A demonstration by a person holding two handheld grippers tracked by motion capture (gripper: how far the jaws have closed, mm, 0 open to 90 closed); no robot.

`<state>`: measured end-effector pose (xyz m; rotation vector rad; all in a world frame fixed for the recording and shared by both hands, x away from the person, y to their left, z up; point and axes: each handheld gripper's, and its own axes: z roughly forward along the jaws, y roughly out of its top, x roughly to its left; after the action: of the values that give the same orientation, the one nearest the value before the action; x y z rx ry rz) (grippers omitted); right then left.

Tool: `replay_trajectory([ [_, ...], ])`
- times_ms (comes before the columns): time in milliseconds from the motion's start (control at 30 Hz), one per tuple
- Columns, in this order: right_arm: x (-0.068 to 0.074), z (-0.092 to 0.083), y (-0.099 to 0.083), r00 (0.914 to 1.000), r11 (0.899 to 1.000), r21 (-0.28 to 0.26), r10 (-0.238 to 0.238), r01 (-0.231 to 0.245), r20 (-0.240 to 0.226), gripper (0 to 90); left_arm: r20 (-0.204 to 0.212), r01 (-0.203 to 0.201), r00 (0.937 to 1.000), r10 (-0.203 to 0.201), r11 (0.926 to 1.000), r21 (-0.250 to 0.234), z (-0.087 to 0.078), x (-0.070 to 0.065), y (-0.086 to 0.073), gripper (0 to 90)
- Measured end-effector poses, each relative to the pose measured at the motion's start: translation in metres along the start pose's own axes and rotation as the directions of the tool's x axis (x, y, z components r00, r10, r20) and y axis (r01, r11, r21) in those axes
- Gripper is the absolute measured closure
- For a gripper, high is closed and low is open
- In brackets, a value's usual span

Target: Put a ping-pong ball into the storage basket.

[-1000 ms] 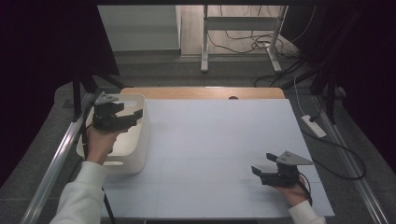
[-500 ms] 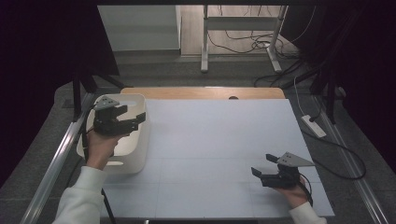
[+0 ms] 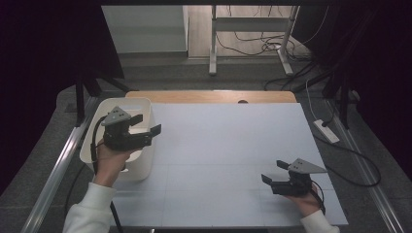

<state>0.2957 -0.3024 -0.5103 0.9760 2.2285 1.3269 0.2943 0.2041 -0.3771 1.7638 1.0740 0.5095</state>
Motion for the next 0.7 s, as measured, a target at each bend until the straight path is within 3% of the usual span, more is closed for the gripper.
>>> replay_trajectory([
  [333, 0.0, -0.002, 0.0, 1.0, 1.0, 0.002, 0.0, 0.0, 0.008, 15.3, 0.067, -0.027, 0.9974, 0.027, 0.9996, -0.004, 0.005, -0.02, -0.007, 22.6],
  [700, 0.0, -0.004, -0.001, 0.9998, 1.0, 0.003, 0.003, -0.003, 0.018, 15.3, 0.149, -0.095, 0.9845, 0.093, 0.9955, 0.004, 0.016, -0.051, -0.019, 22.3],
])
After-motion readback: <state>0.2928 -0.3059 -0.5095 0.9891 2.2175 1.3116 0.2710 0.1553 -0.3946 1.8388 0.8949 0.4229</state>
